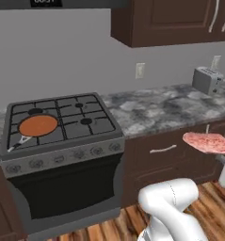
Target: Retrieve the steak from the fridge and place it on the saucepan with marinade on the stove.
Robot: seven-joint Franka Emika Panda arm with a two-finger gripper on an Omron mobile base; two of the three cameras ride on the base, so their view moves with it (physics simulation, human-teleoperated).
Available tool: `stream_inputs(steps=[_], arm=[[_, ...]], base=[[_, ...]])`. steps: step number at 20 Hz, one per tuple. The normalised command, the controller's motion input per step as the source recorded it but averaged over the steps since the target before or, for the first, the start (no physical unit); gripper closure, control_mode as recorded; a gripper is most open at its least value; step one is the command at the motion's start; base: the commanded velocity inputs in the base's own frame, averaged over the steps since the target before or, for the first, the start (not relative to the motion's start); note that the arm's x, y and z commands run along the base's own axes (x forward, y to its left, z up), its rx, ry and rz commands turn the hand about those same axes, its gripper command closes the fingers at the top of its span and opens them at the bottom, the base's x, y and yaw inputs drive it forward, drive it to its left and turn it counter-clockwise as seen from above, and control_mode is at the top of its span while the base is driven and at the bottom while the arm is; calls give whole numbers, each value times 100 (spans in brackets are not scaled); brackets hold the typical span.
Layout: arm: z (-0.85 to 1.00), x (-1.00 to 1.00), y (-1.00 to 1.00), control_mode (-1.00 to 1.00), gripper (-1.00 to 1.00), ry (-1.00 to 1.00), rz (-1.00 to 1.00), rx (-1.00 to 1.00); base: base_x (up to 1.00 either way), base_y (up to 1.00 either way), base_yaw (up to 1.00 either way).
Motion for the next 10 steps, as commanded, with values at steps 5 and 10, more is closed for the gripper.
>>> stream_inputs(steps=[5,10], arm=[[0,0,0,100,100,0,0,0],[0,0,0,100,100,0,0,0]], base=[[8,96,7],[21,95,4]])
